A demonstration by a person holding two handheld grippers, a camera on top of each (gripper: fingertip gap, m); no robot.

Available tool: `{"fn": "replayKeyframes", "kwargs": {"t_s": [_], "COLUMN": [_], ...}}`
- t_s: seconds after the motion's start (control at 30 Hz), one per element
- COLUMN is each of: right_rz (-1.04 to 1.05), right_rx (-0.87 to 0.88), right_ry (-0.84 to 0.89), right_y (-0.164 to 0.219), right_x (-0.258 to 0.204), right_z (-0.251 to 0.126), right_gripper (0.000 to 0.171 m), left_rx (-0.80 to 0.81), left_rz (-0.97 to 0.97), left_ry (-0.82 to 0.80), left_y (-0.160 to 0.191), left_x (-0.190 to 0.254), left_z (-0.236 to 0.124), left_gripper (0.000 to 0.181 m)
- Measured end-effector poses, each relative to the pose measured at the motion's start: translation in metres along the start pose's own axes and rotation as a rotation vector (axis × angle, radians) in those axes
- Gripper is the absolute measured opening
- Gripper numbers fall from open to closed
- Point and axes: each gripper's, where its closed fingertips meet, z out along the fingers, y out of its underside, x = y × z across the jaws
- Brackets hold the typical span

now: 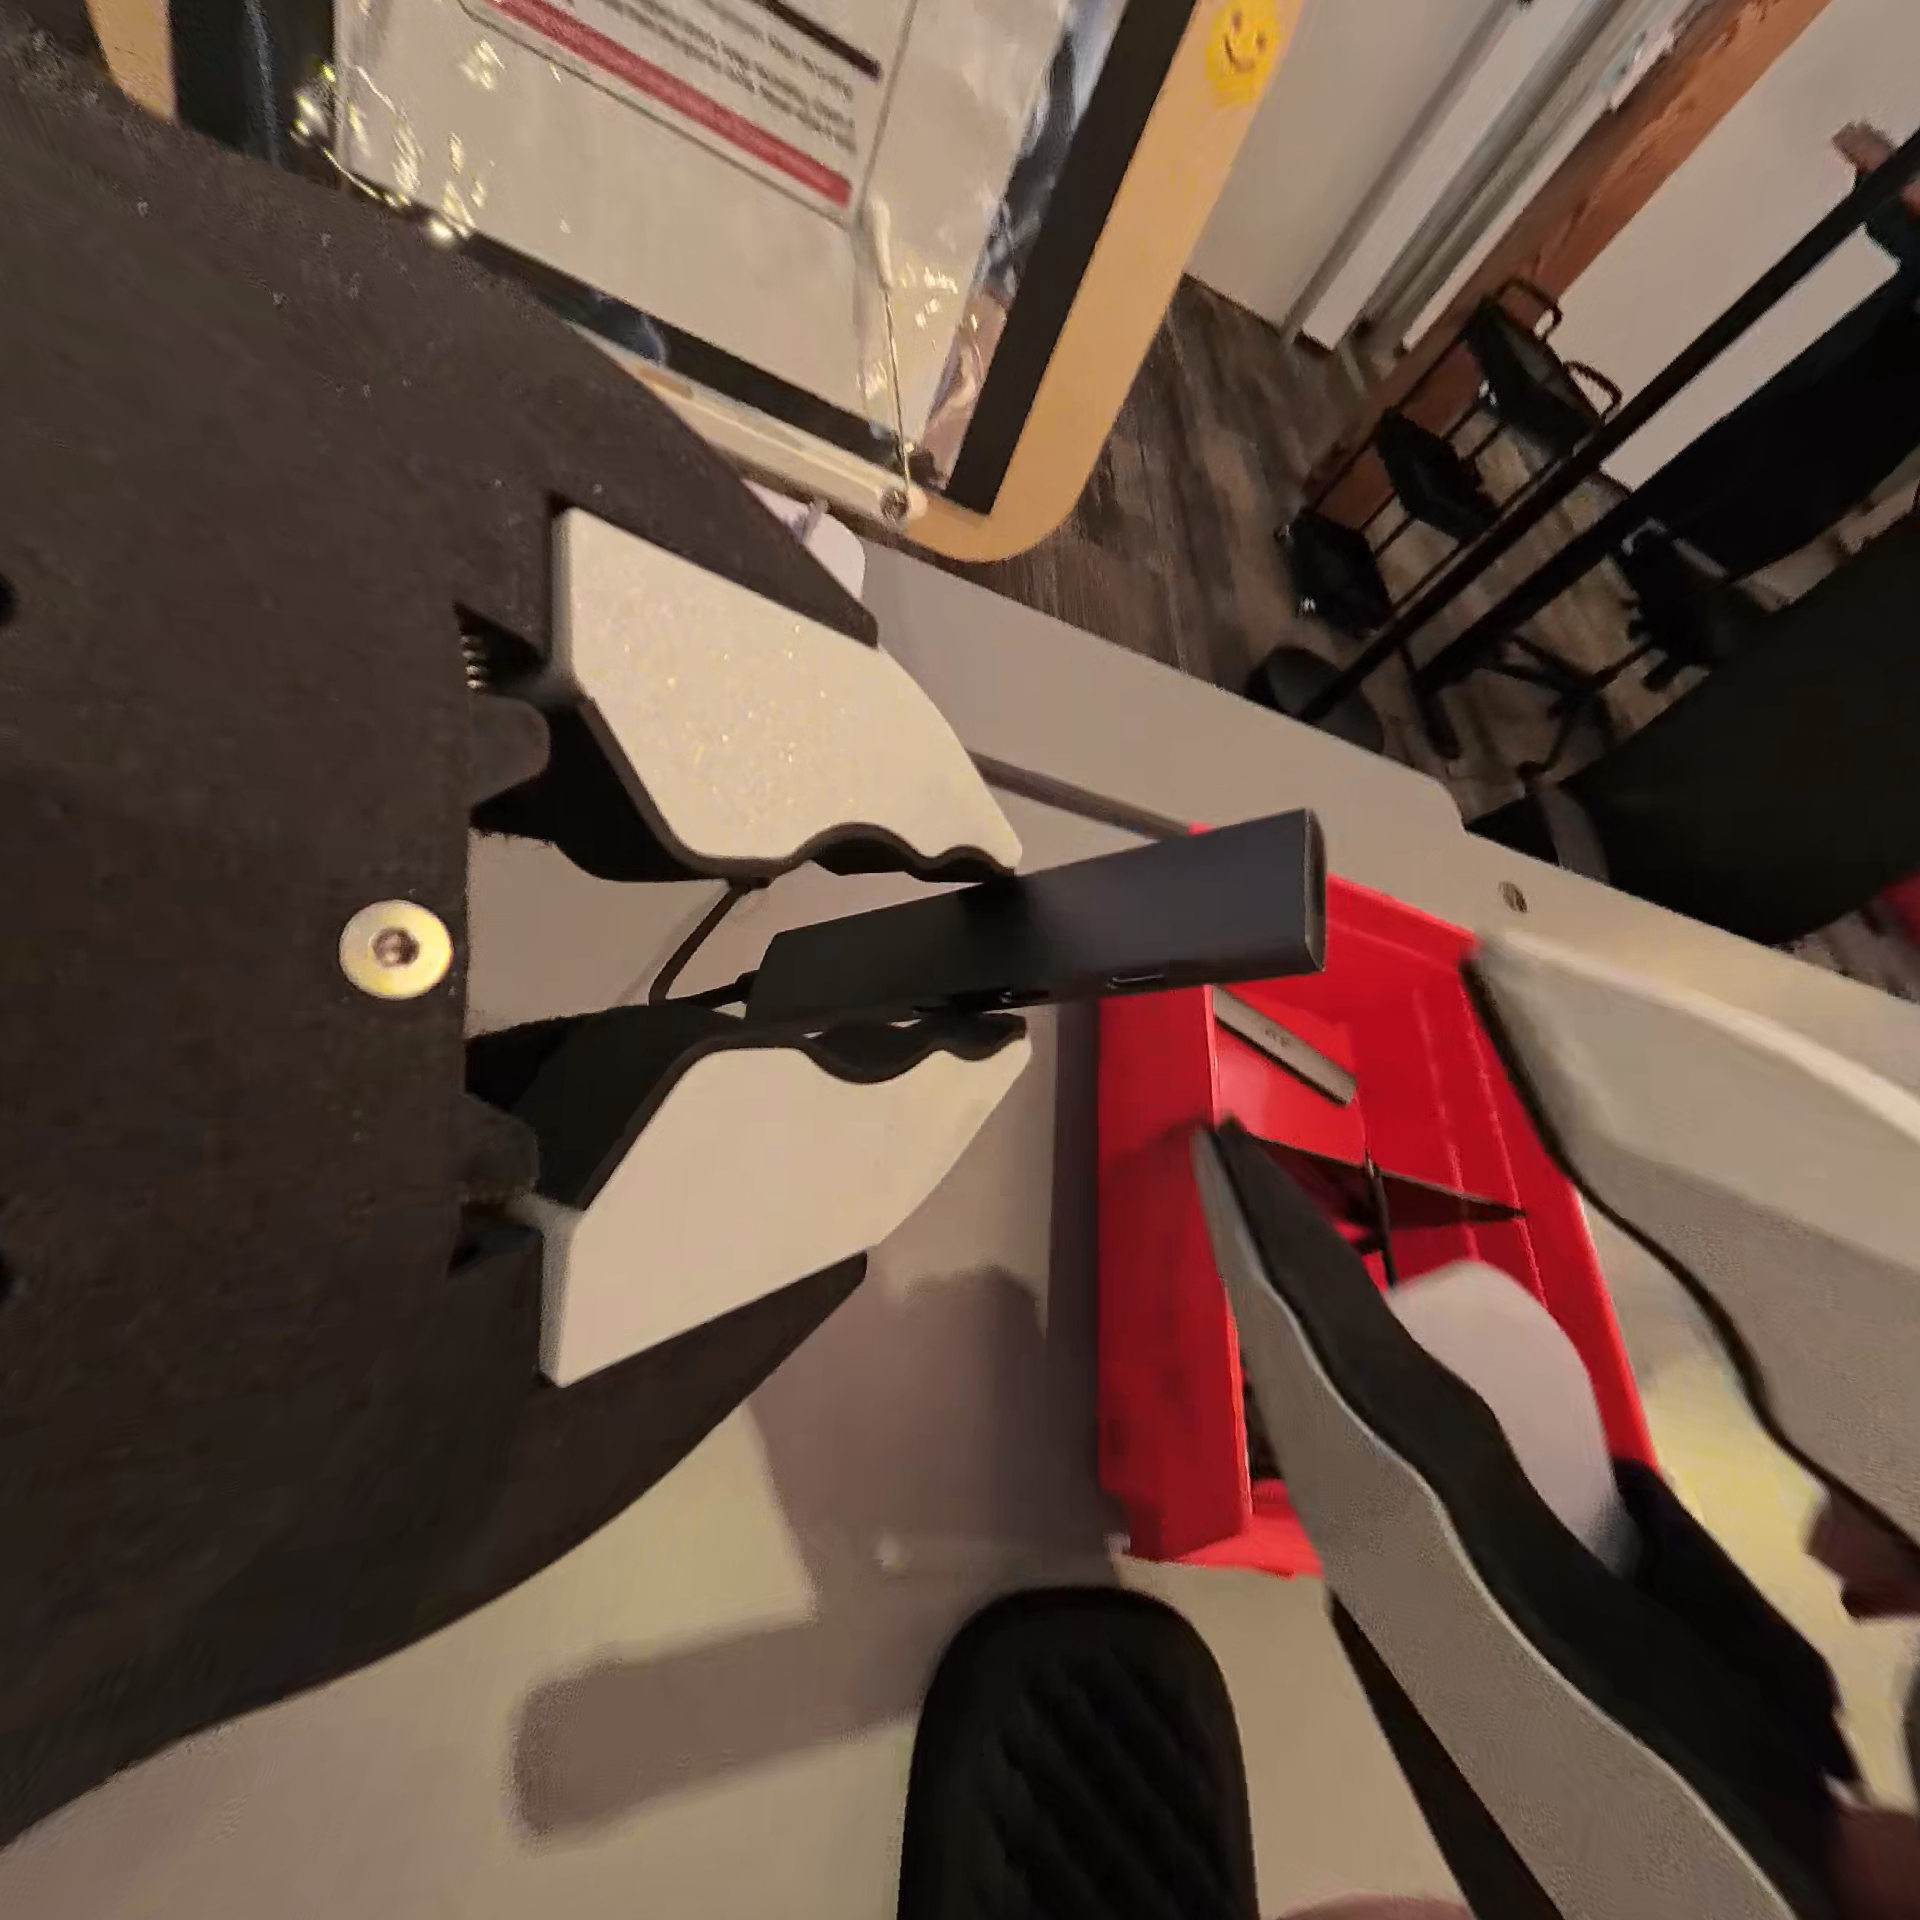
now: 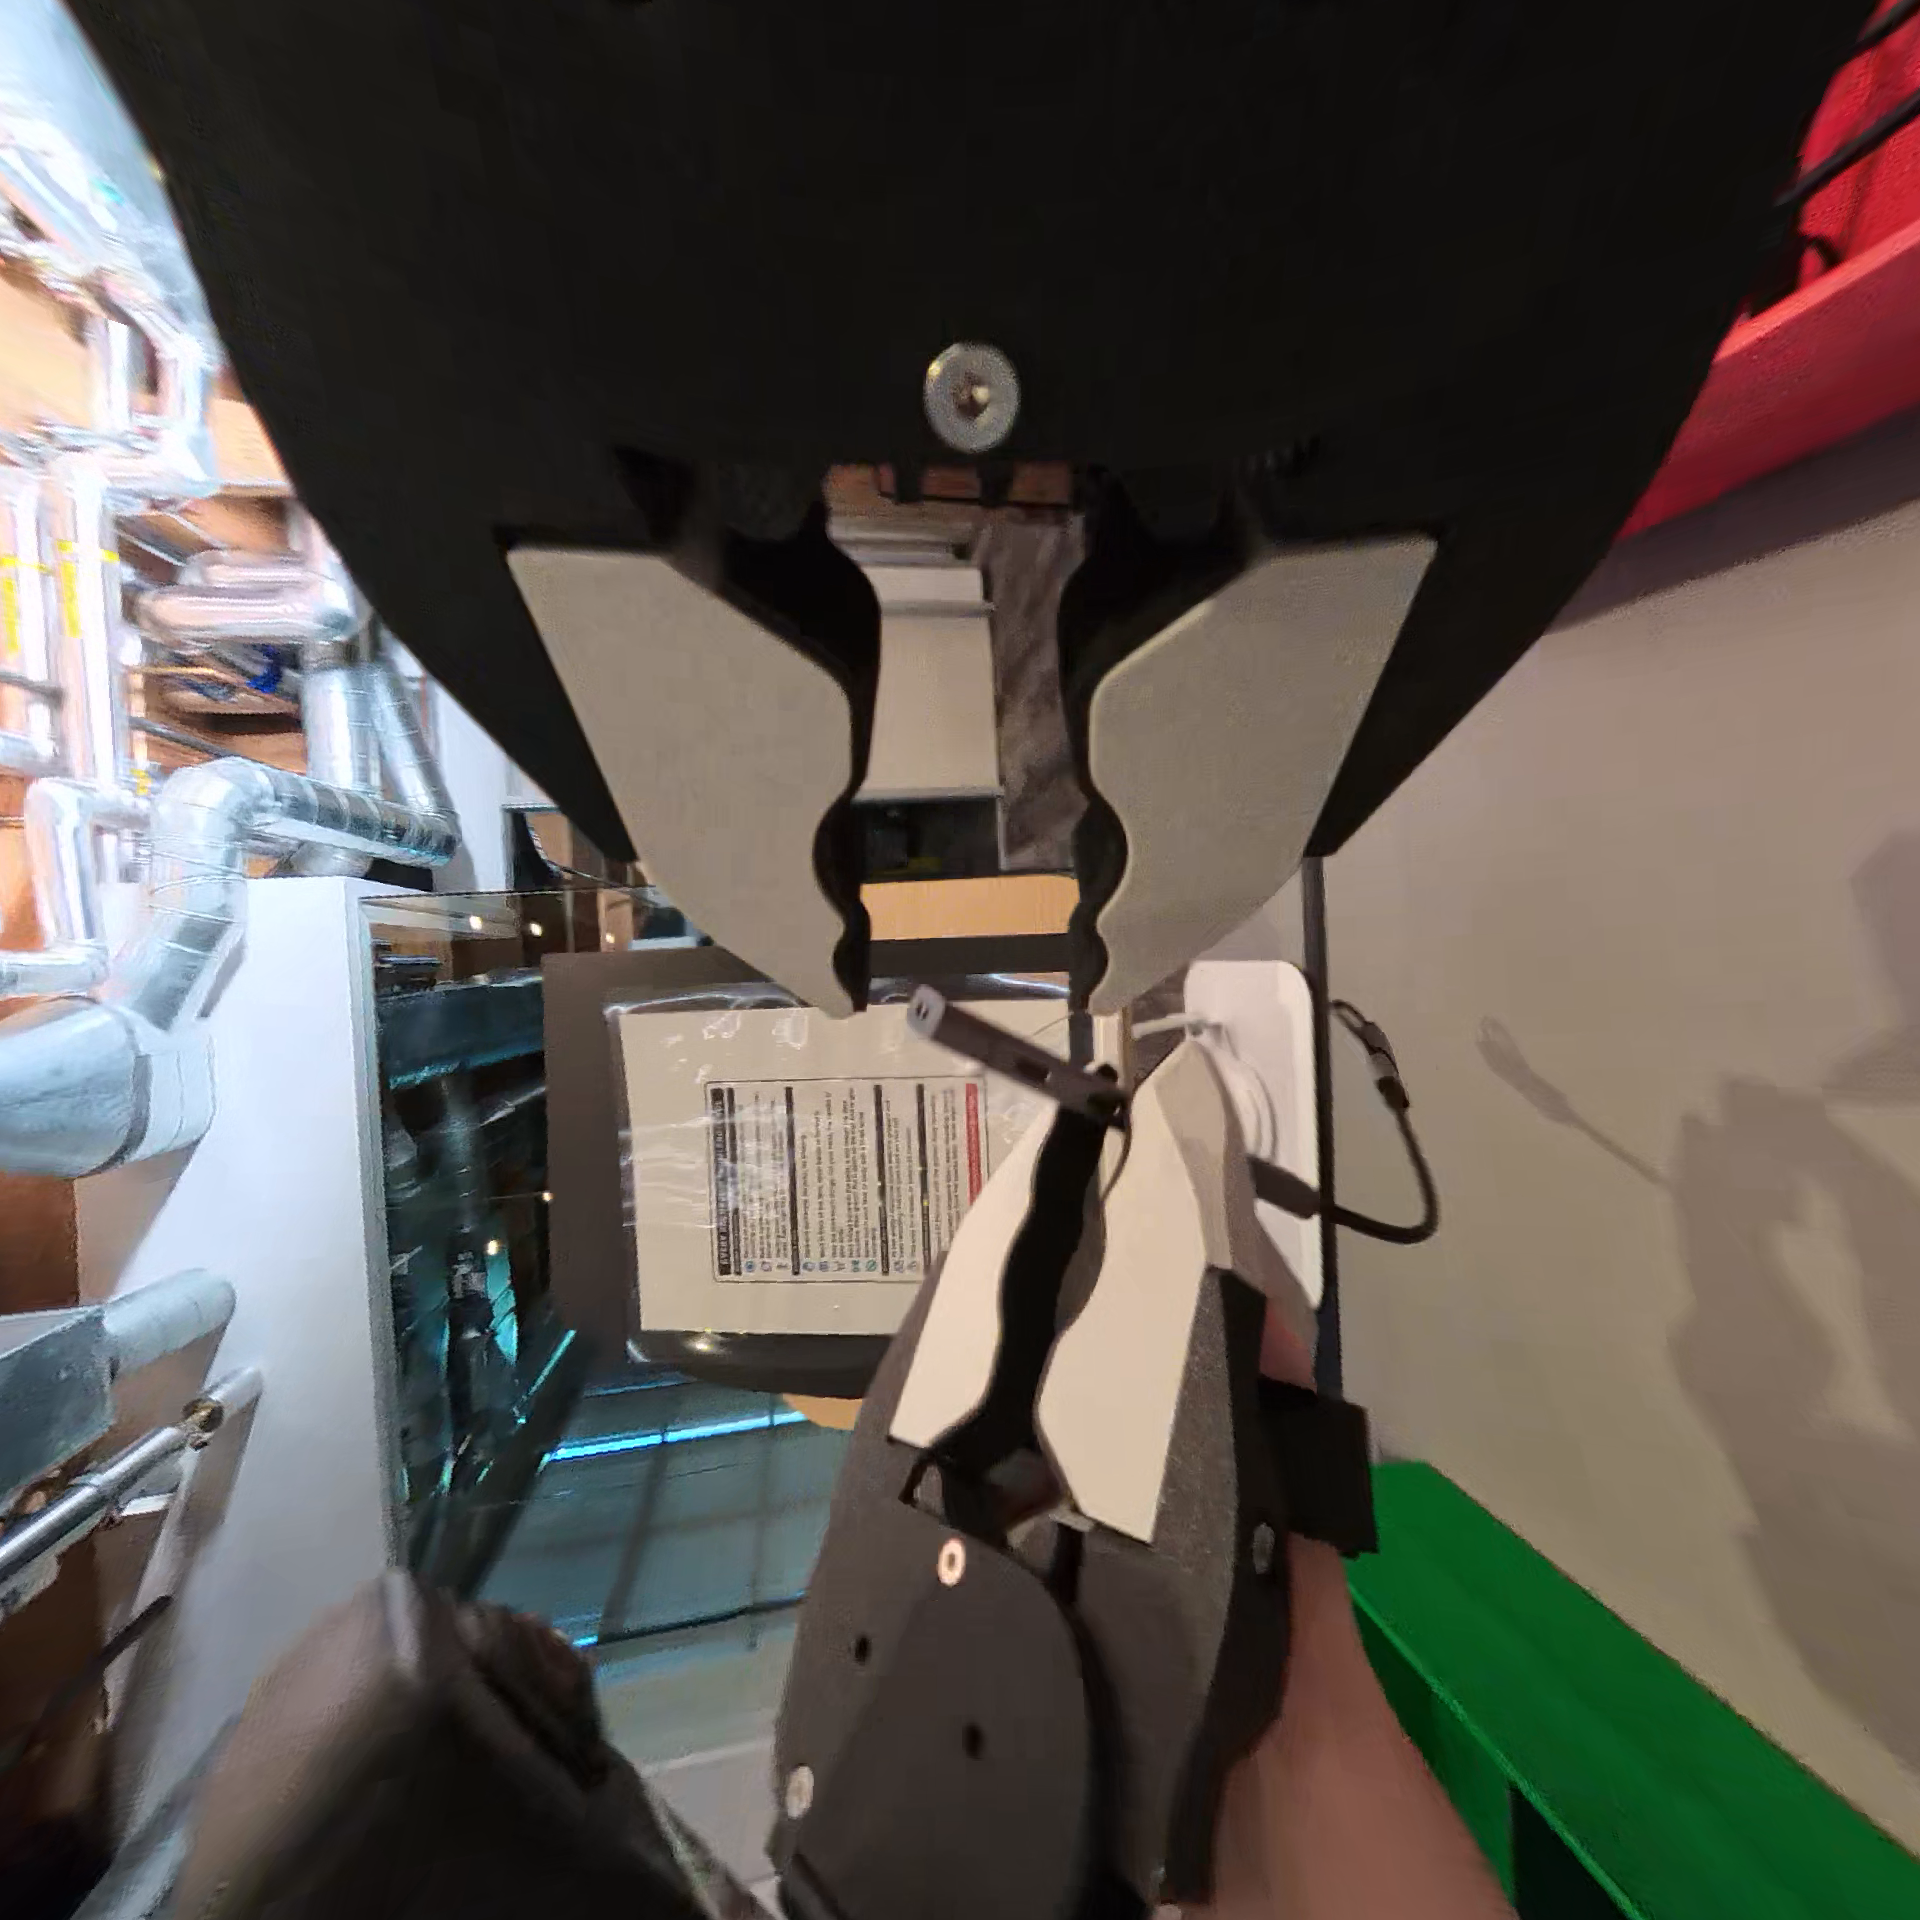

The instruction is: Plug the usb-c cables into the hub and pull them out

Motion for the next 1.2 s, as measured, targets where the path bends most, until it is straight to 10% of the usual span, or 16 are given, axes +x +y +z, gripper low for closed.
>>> {"fn": "replayKeyframes", "kwargs": {"t_s": [0.03, 1.2], "right_rz": [-0.032, -0.293], "right_rx": [-0.008, -0.252], "right_ry": [0.010, -0.157], "right_y": [-0.001, 0.015], "right_x": [-0.001, -0.057], "right_z": [0.005, 0.054], "right_gripper": [0.037, 0.017], "left_rx": [-0.001, -0.192], "left_rz": [-0.001, 0.030], "left_ry": [0.019, 0.131], "left_y": [0.000, 0.032], "left_x": [0.004, 0.017], "left_z": [0.002, -0.001], "left_gripper": [0.023, 0.019]}}
